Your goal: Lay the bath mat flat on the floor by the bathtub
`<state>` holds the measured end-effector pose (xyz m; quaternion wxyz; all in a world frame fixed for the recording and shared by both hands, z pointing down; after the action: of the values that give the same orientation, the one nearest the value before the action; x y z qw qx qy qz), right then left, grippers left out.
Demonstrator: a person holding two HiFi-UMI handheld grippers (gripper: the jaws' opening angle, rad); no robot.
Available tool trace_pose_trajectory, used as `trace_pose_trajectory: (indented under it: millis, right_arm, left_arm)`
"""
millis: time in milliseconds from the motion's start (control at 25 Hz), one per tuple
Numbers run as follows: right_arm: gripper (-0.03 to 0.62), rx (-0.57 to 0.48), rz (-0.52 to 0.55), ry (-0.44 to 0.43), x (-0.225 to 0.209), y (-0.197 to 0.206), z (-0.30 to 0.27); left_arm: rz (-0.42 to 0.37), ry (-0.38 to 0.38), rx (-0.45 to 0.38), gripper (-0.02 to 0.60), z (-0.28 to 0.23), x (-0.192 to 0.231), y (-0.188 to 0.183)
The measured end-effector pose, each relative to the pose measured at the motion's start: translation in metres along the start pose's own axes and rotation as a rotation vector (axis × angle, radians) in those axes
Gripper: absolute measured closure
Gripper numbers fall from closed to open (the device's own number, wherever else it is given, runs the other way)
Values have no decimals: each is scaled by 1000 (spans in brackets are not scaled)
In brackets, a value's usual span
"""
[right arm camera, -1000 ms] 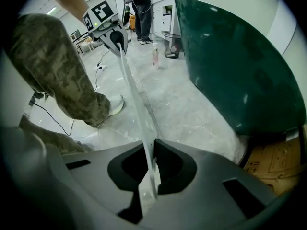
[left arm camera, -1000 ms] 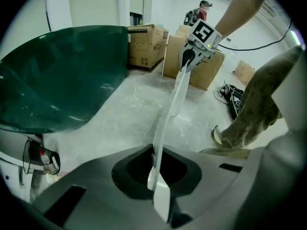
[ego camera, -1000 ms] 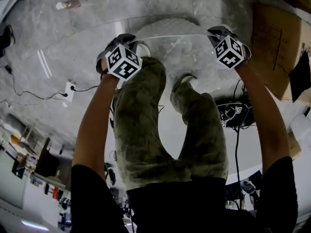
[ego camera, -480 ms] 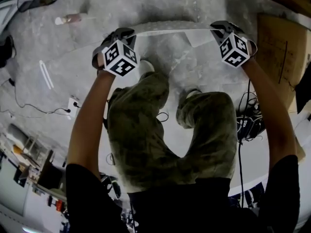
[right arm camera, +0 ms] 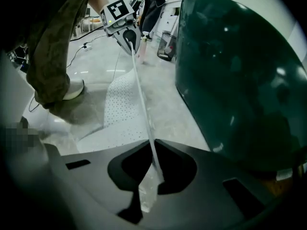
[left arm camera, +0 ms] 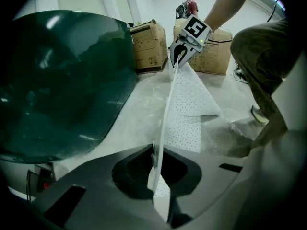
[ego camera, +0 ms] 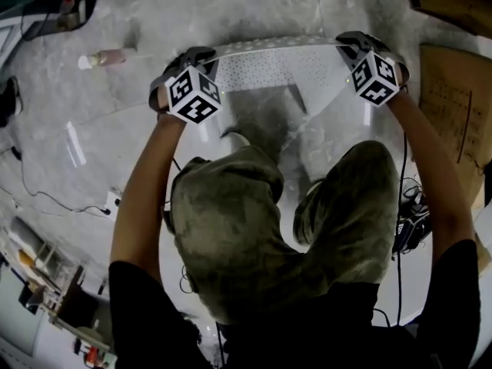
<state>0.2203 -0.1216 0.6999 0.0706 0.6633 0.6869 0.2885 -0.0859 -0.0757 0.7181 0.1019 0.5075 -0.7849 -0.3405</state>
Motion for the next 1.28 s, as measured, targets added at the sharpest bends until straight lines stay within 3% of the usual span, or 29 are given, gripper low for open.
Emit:
trace_pose_trajectory:
  millis: [200,440,520,640,720,800,1000,1080,1280]
  right_arm:
    - [565,-24,-53,51,-13,21,-46]
    - [565,-4,-5,118,-28,33,-85]
    - [565,11,-10,133,-29,34,-94]
    - [565,35,-26,142,-25,40,-105]
    - [548,38,-37,162,-28,44,-112]
    - [479,24,-49,209,-31,44,-116]
    - [354,-57,-53,344,-32,33,-109]
    - [317,-85,-47,379,-32,27,-103]
    - [295,-165,-70,408,-27,11,-83]
  left_arm:
    - [-6,-62,-19,555,-47,5,29]
    - [-54,-123,-56,554,-85,26,51]
    - [-39,-167,-63,554,-91,37,53]
    - [31,-229,-84,545,-95,45,55]
    - [67,-257,-94,499,-96,48,57]
    - [118,-271,-93,425,-93,48,63]
    - [364,-301,-129,393,-69,36,88]
    - [430,-316,-135,372,-55,35,98]
    - [475,-377,-138,371,-14,21,102]
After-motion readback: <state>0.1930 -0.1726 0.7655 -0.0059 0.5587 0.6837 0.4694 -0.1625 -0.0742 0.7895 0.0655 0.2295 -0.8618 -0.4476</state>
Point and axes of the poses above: the fingertips, and each gripper's own axes: z backward along the fingers, x to its left, y out of its underside, the point moved 7 cm from there along z, backward along the fingers, and after that the axes turned 14 degrees about -x, right-handed, at the moved point
